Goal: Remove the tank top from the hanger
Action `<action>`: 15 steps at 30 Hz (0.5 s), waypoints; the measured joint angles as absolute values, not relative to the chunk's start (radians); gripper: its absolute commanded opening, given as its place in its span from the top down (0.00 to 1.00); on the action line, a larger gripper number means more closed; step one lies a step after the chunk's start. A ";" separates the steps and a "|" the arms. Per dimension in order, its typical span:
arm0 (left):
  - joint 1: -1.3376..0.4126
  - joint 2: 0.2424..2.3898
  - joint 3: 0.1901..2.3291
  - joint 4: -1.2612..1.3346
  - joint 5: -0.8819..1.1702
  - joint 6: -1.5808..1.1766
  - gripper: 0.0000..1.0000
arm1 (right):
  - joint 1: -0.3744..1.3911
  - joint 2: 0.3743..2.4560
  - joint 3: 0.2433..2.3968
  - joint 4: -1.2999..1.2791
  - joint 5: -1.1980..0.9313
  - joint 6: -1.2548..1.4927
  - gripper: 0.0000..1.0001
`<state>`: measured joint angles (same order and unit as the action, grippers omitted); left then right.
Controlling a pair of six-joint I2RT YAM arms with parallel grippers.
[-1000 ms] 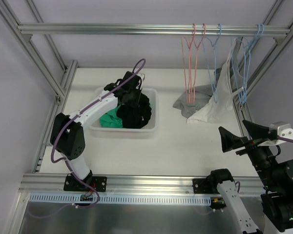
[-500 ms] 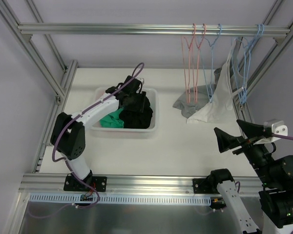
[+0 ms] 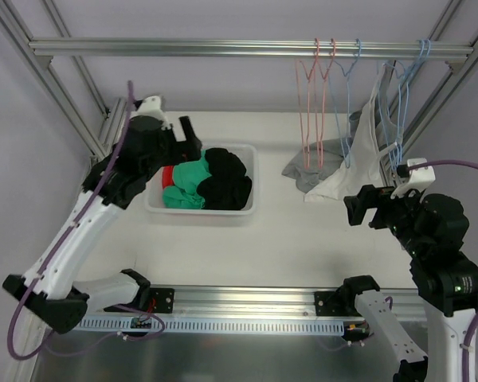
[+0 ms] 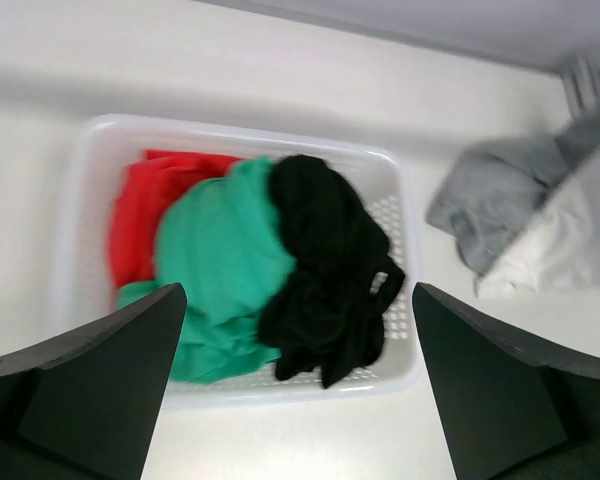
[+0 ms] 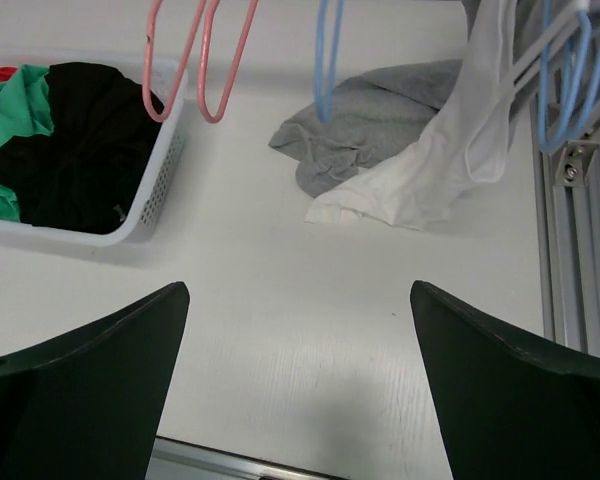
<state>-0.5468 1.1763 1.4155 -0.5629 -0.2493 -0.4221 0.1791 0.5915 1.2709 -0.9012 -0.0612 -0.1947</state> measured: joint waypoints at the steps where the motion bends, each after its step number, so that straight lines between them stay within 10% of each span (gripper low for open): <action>1: -0.520 1.132 1.403 -0.584 -0.273 -0.434 0.01 | 0.179 0.585 1.271 -0.913 -0.046 -0.194 0.00; 15: -0.384 0.638 1.124 -0.862 -0.377 -0.393 0.01 | 0.248 0.336 1.189 -1.099 0.200 -0.193 0.01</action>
<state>-0.3843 0.6384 1.1240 -0.8616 -0.3771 -0.3935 0.2481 0.3355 1.1889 -1.0992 0.2005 -0.1932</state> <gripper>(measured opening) 0.986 0.993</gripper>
